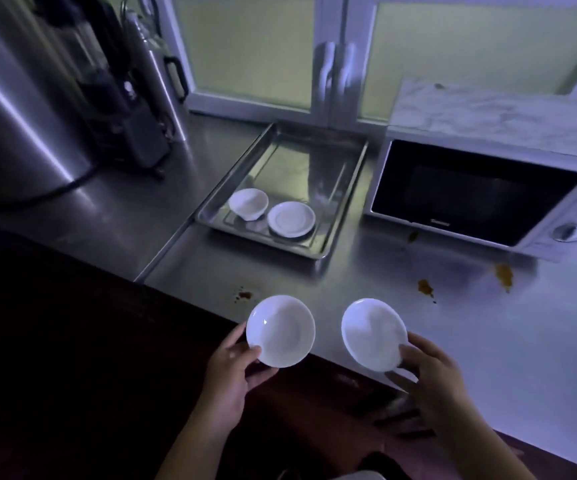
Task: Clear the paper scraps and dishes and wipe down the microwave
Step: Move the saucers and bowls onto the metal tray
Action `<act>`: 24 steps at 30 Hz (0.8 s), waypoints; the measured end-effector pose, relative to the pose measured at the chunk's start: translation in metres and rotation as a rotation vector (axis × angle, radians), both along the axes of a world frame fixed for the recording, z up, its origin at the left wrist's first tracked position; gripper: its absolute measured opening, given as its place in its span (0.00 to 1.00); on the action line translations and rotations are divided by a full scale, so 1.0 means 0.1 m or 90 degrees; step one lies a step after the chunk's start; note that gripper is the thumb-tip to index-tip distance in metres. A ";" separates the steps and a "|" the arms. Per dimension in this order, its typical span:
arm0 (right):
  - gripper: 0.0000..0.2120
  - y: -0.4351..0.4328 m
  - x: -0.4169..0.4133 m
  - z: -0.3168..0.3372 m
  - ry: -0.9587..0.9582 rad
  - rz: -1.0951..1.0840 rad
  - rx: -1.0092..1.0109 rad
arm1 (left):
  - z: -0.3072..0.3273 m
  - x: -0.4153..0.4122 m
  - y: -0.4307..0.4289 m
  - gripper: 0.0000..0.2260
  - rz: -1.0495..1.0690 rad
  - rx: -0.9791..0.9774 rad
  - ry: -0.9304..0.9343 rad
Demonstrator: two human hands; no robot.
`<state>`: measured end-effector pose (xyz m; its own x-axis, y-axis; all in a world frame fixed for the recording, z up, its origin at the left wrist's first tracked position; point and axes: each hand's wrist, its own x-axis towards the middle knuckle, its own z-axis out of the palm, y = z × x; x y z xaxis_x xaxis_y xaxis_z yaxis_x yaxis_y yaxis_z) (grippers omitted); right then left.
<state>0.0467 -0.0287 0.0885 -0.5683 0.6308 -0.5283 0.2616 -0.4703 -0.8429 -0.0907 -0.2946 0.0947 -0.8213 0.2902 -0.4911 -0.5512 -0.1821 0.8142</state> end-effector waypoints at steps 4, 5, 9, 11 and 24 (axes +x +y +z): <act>0.11 0.00 -0.37 0.08 -0.015 0.005 0.007 | 0.01 -0.36 -0.19 0.22 0.017 -0.001 -0.009; 0.11 0.01 -0.48 0.08 -0.013 0.008 0.009 | 0.02 -0.48 -0.20 0.22 0.021 -0.002 -0.010; 0.10 0.07 -1.00 0.02 -0.001 0.011 -0.008 | 0.10 -1.05 -0.17 0.21 0.017 -0.023 0.006; 0.09 0.10 -1.30 -0.01 0.004 -0.008 -0.032 | 0.16 -1.39 -0.14 0.22 0.018 -0.048 0.006; 0.09 0.18 -2.56 -0.05 -0.006 -0.038 -0.084 | 0.23 -3.43 0.40 0.23 -0.048 -0.162 0.016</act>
<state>-0.2090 -0.0106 0.0833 -0.5262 0.5883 -0.6140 0.2372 -0.5919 -0.7703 -0.4341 -0.2543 0.1181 -0.8153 0.2205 -0.5355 -0.5339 0.0716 0.8425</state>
